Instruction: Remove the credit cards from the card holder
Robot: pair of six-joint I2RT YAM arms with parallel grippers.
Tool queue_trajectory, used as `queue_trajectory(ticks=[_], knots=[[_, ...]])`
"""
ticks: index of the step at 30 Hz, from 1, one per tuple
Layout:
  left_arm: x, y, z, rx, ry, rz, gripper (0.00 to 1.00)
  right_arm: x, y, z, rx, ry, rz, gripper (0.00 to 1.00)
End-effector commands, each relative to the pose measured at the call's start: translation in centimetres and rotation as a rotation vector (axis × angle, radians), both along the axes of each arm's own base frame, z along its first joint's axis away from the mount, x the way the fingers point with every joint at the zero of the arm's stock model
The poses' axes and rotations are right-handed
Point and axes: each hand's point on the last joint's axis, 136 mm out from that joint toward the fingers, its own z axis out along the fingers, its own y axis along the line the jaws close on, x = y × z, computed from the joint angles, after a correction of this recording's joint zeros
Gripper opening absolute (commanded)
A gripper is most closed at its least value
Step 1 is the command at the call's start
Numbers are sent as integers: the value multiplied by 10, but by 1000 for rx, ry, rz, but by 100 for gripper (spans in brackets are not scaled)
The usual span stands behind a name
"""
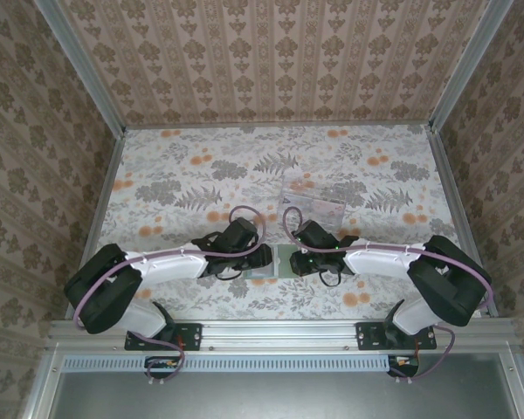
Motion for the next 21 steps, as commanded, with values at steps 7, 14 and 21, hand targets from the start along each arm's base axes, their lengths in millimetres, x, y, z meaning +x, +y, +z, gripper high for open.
queue_trajectory(ticks=[7, 14, 21], knots=[[-2, -4, 14, -20, -46, -54, 42, -4, 4, -5, 0, 35, 1, 24], [-7, -39, 32, -123, -79, -156, 43, -4, 2, -7, -7, 35, -14, 25], [-11, -65, 38, -142, -85, -228, 43, 8, -14, 16, 19, -53, -110, 26]])
